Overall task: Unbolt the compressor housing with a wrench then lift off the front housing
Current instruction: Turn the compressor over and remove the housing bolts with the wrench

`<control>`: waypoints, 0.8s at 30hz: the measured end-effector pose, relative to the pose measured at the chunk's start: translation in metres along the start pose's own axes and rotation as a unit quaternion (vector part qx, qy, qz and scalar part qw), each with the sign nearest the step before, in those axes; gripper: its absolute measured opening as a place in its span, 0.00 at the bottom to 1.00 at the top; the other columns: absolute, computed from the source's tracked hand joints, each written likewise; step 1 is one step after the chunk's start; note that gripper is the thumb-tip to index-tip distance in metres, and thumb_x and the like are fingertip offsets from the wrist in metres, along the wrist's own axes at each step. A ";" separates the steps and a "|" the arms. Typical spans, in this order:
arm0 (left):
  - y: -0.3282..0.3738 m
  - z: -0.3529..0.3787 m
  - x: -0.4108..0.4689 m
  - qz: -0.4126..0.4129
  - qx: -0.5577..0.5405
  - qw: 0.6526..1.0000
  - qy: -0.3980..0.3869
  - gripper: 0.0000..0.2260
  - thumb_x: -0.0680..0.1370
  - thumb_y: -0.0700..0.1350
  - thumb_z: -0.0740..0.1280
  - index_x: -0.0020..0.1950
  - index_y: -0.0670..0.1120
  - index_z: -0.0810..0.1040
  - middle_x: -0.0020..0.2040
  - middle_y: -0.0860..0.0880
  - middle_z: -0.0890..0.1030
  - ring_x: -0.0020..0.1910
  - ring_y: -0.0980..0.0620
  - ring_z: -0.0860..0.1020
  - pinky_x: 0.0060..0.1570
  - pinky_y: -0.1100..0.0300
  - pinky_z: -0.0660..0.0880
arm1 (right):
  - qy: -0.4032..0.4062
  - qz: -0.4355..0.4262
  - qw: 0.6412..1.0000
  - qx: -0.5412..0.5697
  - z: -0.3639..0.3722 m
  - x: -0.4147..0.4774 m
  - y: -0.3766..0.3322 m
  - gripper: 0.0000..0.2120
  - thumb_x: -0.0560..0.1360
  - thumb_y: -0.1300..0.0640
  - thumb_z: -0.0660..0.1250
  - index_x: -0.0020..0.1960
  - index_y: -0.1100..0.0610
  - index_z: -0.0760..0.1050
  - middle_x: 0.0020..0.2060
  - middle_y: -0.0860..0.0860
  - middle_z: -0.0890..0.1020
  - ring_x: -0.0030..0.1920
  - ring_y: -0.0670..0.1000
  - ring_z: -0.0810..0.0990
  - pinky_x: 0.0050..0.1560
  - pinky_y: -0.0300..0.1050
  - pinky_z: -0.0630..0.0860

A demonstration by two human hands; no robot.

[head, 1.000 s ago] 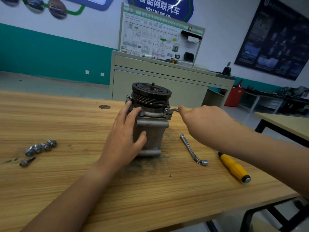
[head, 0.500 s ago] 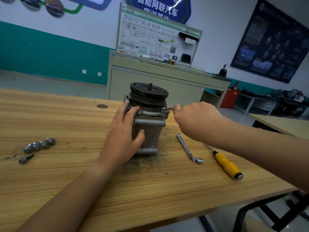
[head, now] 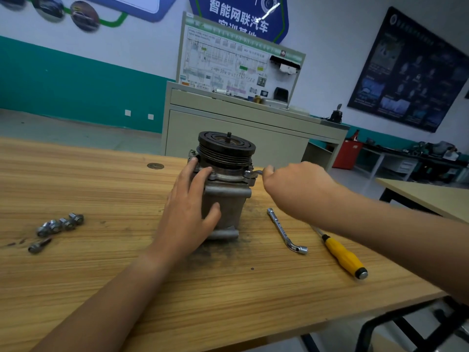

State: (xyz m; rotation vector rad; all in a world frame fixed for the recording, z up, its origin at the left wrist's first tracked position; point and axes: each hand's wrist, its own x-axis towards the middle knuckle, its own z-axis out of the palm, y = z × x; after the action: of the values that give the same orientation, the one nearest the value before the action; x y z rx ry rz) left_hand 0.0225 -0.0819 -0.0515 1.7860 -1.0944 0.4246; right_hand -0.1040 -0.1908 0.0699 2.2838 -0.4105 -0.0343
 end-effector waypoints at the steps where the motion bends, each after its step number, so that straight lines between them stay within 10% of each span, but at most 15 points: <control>1: 0.000 0.000 0.000 0.000 -0.002 1.000 -0.001 0.28 0.75 0.44 0.68 0.73 0.47 0.62 0.76 0.50 0.53 0.74 0.51 0.54 0.70 0.50 0.60 | -0.002 -0.006 1.000 -0.003 -0.002 0.001 0.004 0.16 0.77 0.67 0.56 0.64 0.63 0.66 0.28 0.51 0.62 0.25 0.49 0.61 0.22 0.41 0.59; 10: 0.000 0.000 -0.001 -0.002 0.012 1.000 0.003 0.28 0.75 0.43 0.68 0.73 0.47 0.63 0.77 0.49 0.51 0.75 0.50 0.53 0.69 0.52 0.57 | 0.048 0.020 0.997 0.054 0.032 0.004 0.008 0.21 0.80 0.53 0.50 0.70 0.60 0.54 0.25 0.48 0.68 0.24 0.48 0.66 0.21 0.40 0.59; 18: 0.000 0.000 0.000 -0.018 -0.002 1.000 -0.004 0.28 0.74 0.44 0.68 0.73 0.49 0.62 0.77 0.52 0.50 0.75 0.50 0.53 0.69 0.48 0.60 | 0.066 0.007 0.998 0.009 0.057 0.026 0.032 0.17 0.76 0.63 0.61 0.63 0.60 0.60 0.30 0.50 0.64 0.26 0.47 0.63 0.24 0.40 0.58; 24: 0.000 -0.002 0.000 -0.016 -0.002 1.000 0.000 0.27 0.75 0.45 0.68 0.72 0.50 0.63 0.77 0.53 0.49 0.74 0.52 0.51 0.69 0.50 0.58 | 0.170 0.020 0.983 0.072 0.073 0.075 0.019 0.18 0.77 0.65 0.57 0.66 0.59 0.64 0.61 0.57 0.75 0.61 0.56 0.72 0.62 0.48 0.65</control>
State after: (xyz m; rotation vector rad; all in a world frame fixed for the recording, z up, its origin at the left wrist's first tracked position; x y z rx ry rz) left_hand 0.0231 -0.0804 -0.0506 1.7974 -1.0644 0.4034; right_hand -0.0493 -0.2779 0.0422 2.3634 -0.2855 0.4117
